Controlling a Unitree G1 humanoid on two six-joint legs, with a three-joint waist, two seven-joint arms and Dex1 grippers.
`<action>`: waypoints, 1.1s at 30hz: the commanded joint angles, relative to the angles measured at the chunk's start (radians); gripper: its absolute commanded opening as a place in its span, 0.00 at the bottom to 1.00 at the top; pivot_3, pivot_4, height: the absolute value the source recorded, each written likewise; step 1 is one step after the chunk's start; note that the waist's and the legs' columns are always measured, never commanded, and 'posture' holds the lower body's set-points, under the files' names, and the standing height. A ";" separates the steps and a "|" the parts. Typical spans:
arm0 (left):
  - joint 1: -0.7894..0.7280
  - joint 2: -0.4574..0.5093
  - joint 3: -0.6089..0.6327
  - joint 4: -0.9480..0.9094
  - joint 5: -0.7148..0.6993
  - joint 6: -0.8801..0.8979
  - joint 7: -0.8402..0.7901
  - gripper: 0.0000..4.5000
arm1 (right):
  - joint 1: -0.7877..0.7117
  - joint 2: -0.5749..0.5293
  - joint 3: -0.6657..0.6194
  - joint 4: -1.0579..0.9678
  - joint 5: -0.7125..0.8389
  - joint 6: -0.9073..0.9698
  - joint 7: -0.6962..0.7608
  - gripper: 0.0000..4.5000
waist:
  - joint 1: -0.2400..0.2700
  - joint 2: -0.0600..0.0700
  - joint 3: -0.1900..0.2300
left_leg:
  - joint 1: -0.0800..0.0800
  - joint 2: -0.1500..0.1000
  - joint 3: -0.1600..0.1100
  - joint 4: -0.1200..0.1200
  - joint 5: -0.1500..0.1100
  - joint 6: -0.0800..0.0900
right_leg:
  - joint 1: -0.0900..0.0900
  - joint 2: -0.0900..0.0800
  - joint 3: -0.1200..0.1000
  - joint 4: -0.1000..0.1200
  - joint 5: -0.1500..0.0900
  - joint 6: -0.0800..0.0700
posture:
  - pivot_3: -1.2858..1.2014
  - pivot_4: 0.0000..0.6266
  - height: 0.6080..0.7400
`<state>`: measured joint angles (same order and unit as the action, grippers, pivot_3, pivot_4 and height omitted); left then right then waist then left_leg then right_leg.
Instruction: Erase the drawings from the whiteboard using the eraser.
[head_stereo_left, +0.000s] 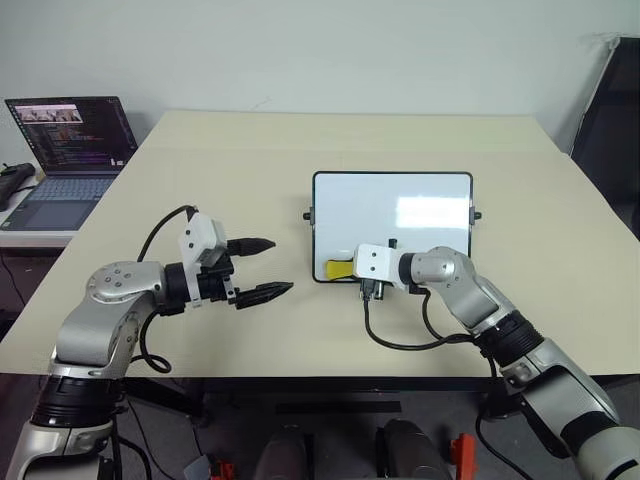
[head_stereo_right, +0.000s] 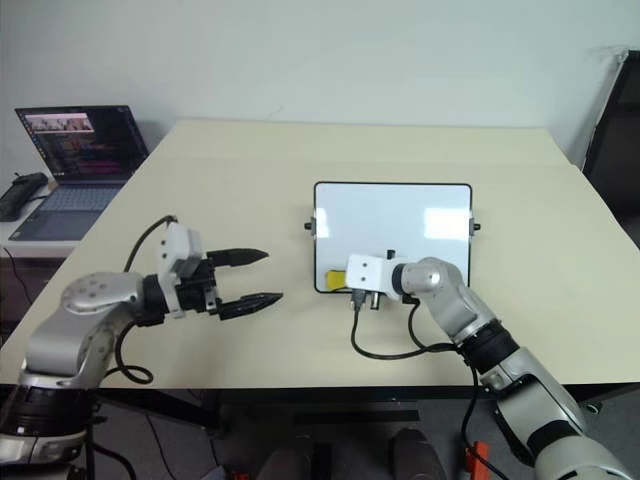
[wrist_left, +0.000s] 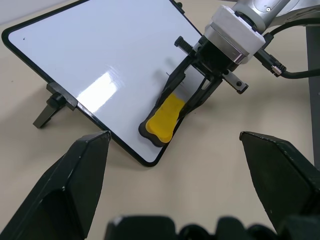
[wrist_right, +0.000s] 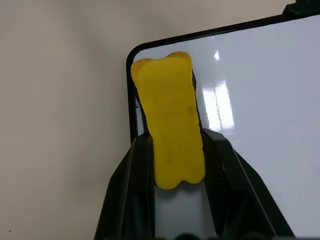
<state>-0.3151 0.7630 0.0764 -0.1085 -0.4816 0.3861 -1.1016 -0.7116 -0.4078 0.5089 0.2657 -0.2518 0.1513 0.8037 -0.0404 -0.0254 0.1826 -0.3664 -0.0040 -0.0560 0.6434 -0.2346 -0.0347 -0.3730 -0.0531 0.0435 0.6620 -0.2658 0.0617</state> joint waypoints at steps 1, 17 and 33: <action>-0.031 -0.001 0.001 -0.001 0.003 -0.013 -0.005 1.00 | -0.026 -0.012 -0.058 0.114 -0.036 0.030 -0.078 0.21 | 0.000 0.000 0.000 | 0.000 0.000 0.000 0.000 0.000 0.000 | 0.000 0.000 0.000 0.000 0.000 0.000 | 0.52 0.24 1.00; -0.089 -0.010 -0.021 0.049 0.023 -0.030 -0.036 1.00 | -0.016 0.027 -0.190 -0.099 0.156 0.156 -0.041 0.21 | 0.004 0.000 0.000 | -0.003 0.005 -0.006 -0.001 0.001 0.001 | -0.001 -0.001 0.000 -0.001 0.001 0.000 | 0.52 0.24 1.00; -0.220 0.013 -0.008 0.106 0.033 -0.080 -0.085 1.00 | 0.388 -0.726 -0.763 -0.517 0.515 0.508 0.366 0.21 | 0.017 0.005 0.005 | -0.050 -0.003 -0.003 -0.007 -0.003 0.001 | -0.037 -0.002 -0.006 -0.016 0.007 0.005 | 0.52 0.24 1.00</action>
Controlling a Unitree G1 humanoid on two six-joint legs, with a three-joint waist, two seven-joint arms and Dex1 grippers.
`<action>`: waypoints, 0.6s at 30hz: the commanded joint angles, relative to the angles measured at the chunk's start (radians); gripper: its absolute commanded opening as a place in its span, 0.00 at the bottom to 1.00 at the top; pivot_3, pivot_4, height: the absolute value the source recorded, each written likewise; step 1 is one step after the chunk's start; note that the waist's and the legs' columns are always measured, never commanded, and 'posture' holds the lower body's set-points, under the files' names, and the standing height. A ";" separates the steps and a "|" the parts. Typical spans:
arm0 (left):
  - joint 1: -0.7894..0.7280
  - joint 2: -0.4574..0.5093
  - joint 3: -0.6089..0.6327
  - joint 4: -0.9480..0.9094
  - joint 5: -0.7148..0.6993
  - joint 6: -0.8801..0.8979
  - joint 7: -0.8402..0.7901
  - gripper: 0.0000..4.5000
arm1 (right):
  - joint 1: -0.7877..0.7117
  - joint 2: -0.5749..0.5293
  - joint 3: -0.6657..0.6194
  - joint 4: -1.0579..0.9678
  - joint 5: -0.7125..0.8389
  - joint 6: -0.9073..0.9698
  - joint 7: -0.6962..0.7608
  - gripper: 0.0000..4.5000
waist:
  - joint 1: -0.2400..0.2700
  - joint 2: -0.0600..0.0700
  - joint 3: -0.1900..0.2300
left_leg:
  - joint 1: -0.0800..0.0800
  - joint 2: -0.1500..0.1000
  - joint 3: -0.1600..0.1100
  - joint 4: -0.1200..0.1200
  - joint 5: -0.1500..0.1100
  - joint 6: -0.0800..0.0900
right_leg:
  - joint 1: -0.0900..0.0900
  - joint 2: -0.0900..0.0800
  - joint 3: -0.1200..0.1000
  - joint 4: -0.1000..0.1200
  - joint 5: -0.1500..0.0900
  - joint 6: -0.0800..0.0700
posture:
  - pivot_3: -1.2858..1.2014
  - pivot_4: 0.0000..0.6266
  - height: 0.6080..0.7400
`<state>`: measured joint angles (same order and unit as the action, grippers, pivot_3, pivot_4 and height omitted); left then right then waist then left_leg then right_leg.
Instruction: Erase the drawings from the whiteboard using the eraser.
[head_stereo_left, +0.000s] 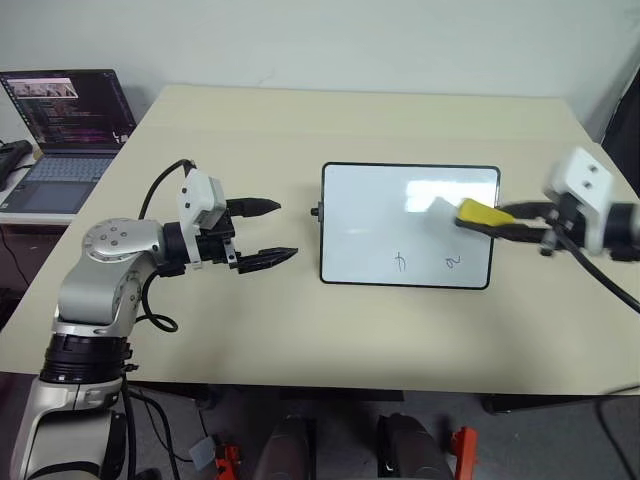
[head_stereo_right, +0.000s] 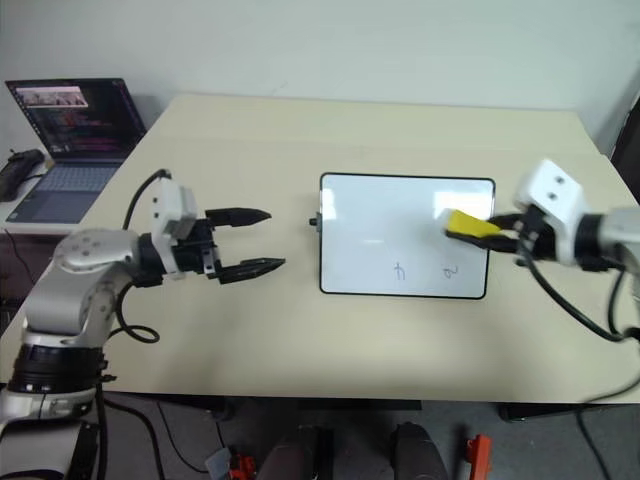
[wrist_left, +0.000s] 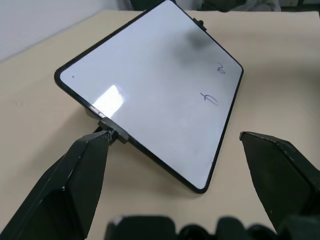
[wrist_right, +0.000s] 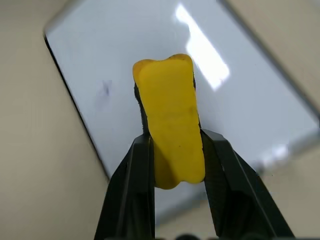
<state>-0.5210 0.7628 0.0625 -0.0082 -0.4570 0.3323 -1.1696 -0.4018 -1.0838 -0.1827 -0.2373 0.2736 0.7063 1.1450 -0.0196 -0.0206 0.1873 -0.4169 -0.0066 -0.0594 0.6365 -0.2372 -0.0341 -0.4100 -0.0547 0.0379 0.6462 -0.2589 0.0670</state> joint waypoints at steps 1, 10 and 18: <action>-0.015 0.012 0.001 0.012 0.012 -0.028 -0.021 1.00 | 0.122 -0.067 -0.090 -0.011 -0.016 -0.058 0.027 0.21 | -0.008 0.000 0.000 | 0.001 0.000 0.001 0.000 0.000 0.000 | 0.000 0.000 0.001 0.001 0.000 0.000 | 0.52 0.24 1.00; -0.006 0.011 -0.010 0.012 0.024 -0.028 -0.038 1.00 | 0.230 -0.097 -0.160 0.001 0.000 -0.100 0.008 0.21 | -0.016 0.001 0.000 | 0.003 0.001 0.003 0.008 0.000 0.000 | 0.003 0.001 0.003 0.004 0.001 0.002 | 0.52 0.24 1.00; -0.006 0.008 0.007 -0.020 0.004 -0.008 -0.032 1.00 | 0.147 -0.099 -0.139 0.042 0.014 -0.131 -0.005 0.21 | -0.012 0.001 0.000 | 0.003 0.001 0.003 0.008 0.000 0.000 | 0.003 0.001 0.004 0.004 0.002 0.003 | 0.52 0.24 1.00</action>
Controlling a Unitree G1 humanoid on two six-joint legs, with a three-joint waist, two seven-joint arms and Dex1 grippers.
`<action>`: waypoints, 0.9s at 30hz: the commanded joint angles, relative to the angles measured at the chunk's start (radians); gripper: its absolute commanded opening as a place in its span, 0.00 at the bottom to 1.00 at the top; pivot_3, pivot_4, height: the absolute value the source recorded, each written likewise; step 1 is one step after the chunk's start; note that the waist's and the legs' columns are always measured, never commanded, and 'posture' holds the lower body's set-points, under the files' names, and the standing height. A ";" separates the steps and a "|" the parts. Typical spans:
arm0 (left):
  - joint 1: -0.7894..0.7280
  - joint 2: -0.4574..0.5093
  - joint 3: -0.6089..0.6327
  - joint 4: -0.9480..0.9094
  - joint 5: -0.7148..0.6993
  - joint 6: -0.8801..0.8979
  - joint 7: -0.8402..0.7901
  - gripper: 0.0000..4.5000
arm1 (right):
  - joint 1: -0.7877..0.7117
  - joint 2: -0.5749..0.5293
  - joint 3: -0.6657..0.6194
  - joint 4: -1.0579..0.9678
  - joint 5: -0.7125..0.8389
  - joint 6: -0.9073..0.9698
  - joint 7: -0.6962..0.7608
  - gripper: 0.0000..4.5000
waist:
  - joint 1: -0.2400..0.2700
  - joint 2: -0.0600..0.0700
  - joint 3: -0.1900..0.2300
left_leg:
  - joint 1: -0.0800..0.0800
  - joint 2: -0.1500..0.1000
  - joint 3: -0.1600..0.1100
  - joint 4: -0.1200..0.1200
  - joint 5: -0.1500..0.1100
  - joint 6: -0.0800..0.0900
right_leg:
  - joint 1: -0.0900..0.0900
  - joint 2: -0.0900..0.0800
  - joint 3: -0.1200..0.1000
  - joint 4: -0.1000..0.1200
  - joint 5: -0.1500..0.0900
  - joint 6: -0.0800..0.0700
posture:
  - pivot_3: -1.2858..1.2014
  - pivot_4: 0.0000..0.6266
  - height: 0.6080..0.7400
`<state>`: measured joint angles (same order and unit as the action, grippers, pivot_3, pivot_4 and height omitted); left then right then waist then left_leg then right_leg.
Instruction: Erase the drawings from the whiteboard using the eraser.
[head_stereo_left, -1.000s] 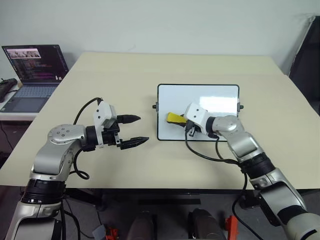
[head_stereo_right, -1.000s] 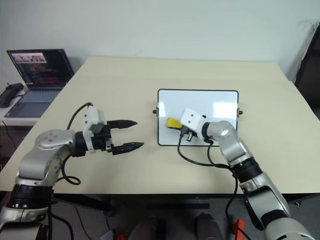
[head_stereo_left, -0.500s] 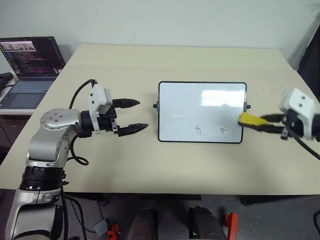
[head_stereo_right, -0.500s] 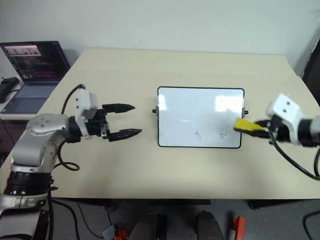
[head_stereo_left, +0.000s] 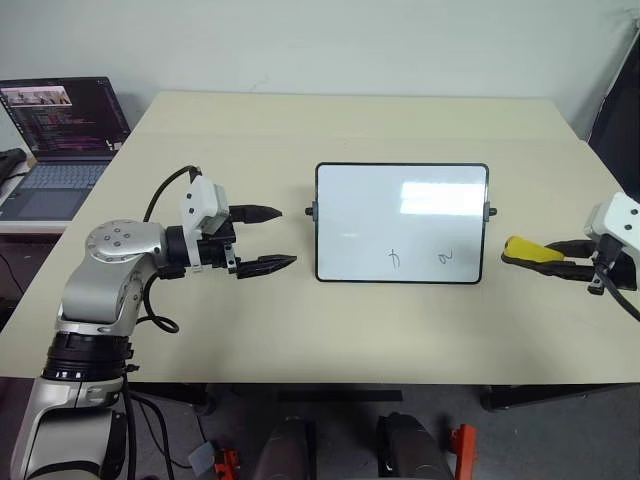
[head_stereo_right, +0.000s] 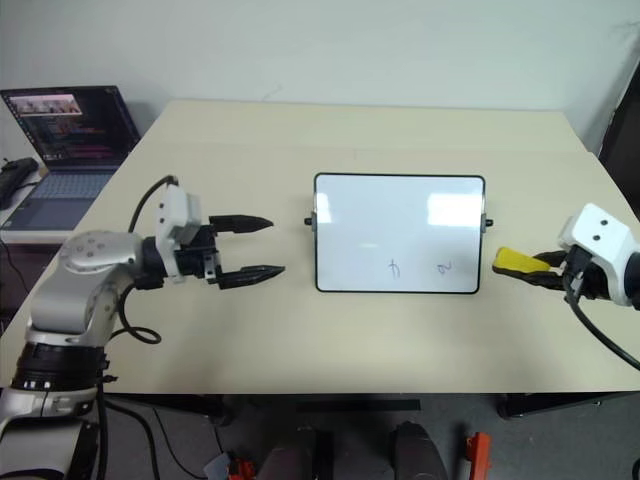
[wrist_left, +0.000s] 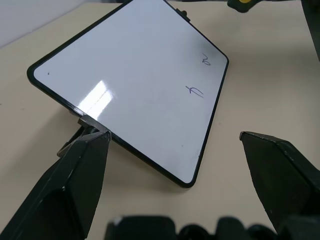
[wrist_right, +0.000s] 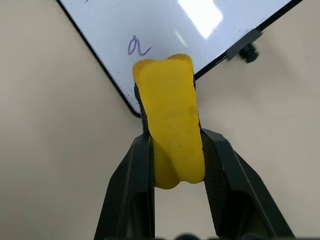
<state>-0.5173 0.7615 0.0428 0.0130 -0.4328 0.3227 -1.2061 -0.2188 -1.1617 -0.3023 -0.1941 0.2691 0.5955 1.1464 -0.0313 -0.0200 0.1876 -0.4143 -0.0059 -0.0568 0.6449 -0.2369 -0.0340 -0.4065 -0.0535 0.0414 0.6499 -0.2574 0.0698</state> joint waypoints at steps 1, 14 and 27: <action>-0.011 0.010 0.027 -0.043 -0.020 0.002 0.005 1.00 | -0.040 -0.022 -0.015 0.001 0.020 -0.021 -0.002 0.21 | 0.000 0.000 0.000 | 0.000 0.000 0.000 0.000 0.000 0.000 | 0.000 0.000 0.000 0.000 0.000 0.000 | 0.52 0.24 1.00; -0.023 0.012 0.030 -0.043 -0.022 0.006 0.004 1.00 | -0.090 -0.003 0.010 -0.003 0.056 -0.018 -0.013 0.21 | 0.000 0.000 0.000 | 0.000 0.000 0.000 0.000 0.000 0.000 | 0.000 0.000 0.000 0.001 0.000 0.000 | 0.52 0.24 1.00; -0.017 0.008 0.030 -0.061 -0.027 0.010 0.014 1.00 | -0.127 0.020 0.020 -0.030 0.126 0.001 -0.028 0.21 | 0.001 0.000 0.000 | 0.000 0.000 0.000 0.001 0.000 0.000 | 0.000 0.000 0.000 0.003 0.000 0.000 | 0.52 0.24 1.00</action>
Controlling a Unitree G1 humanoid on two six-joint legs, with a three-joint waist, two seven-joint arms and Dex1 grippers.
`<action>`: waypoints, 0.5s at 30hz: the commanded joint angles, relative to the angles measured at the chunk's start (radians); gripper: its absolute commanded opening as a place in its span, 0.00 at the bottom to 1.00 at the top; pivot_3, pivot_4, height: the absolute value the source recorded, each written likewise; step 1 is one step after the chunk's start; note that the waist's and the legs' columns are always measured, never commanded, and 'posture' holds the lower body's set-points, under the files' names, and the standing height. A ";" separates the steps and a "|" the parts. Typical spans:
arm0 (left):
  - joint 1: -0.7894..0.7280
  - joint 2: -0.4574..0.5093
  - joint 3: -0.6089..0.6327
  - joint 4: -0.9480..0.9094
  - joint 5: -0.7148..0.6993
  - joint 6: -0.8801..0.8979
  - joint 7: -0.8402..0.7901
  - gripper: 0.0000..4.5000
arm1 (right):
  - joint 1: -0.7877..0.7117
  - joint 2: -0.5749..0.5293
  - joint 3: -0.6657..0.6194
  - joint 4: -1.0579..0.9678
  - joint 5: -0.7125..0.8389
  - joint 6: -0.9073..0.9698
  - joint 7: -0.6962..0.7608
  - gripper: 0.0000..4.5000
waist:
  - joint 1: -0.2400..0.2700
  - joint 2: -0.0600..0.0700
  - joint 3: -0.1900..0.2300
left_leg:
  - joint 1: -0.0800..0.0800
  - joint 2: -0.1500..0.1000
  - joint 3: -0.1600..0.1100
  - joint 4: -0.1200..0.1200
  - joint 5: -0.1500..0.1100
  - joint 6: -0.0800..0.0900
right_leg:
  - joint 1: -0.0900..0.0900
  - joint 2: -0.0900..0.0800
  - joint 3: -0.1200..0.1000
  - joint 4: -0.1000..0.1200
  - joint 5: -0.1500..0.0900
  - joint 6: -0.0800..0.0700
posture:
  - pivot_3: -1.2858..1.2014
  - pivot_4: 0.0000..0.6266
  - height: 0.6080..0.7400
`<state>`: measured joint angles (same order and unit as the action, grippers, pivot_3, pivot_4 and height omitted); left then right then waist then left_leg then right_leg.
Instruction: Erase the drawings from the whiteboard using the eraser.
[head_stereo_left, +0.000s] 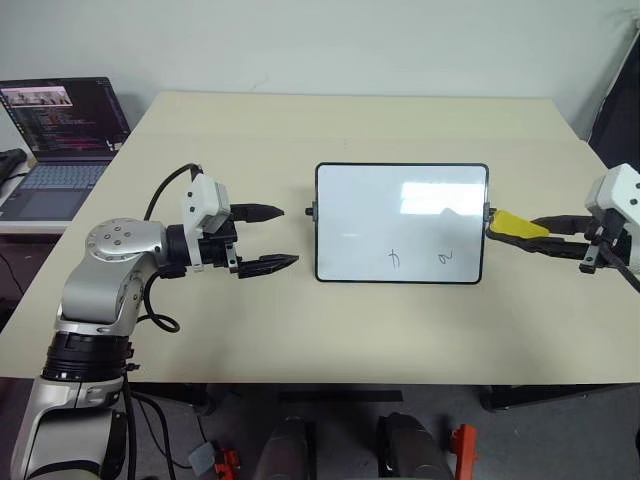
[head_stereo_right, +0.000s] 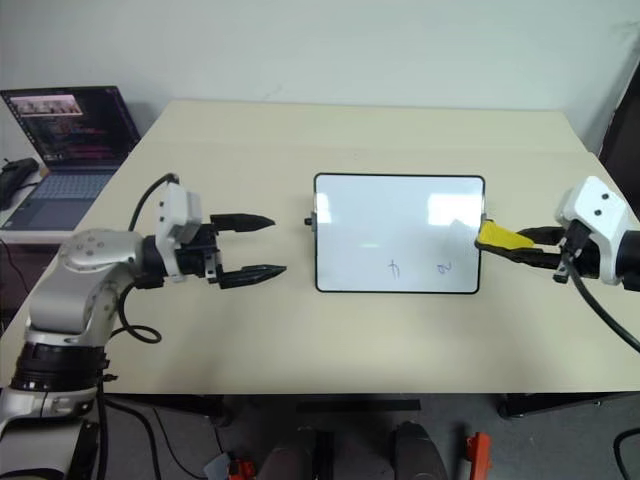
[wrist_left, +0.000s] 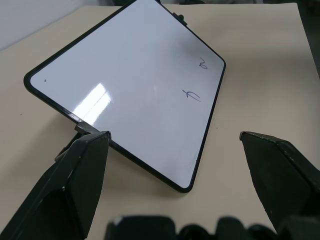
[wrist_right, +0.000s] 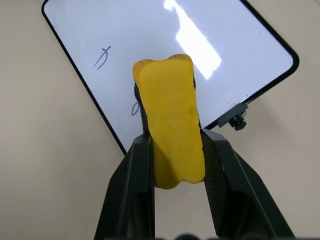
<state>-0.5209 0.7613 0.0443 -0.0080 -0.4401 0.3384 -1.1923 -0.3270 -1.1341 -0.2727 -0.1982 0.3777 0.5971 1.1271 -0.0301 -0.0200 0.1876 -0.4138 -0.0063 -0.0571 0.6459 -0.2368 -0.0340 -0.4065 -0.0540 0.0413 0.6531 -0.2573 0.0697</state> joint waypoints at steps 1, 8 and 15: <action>-0.012 0.009 0.029 -0.041 -0.021 -0.006 0.001 1.00 | -0.021 -0.007 -0.008 -0.026 0.019 -0.001 -0.009 0.21 | 0.000 0.000 0.000 | 0.000 0.000 0.000 0.000 0.000 0.000 | 0.000 0.000 0.000 0.000 0.000 0.000 | 0.52 0.24 1.00; -0.001 0.015 0.034 -0.056 -0.027 0.001 0.008 1.00 | -0.044 -0.008 0.001 -0.008 0.033 -0.009 -0.004 0.21 | 0.000 0.000 0.000 | 0.002 0.000 0.000 0.000 0.000 0.000 | 0.000 0.000 0.001 0.005 0.000 0.000 | 0.52 0.24 1.00; 0.017 0.021 0.044 -0.073 -0.030 0.011 0.022 1.00 | -0.062 -0.004 0.026 0.001 0.032 -0.014 -0.002 0.21 | -0.001 0.000 0.000 | 0.004 0.000 0.002 0.001 0.000 0.000 | 0.000 0.000 0.002 0.007 0.000 0.000 | 0.52 0.24 1.00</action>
<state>-0.5025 0.7620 0.0502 -0.0418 -0.4551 0.3481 -1.1779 -0.3693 -1.1287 -0.2359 -0.1906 0.3994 0.5962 1.1204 -0.0314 -0.0201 0.1876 -0.4097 -0.0064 -0.0555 0.6465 -0.2368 -0.0340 -0.4066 -0.0540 0.0433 0.6603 -0.2577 0.0692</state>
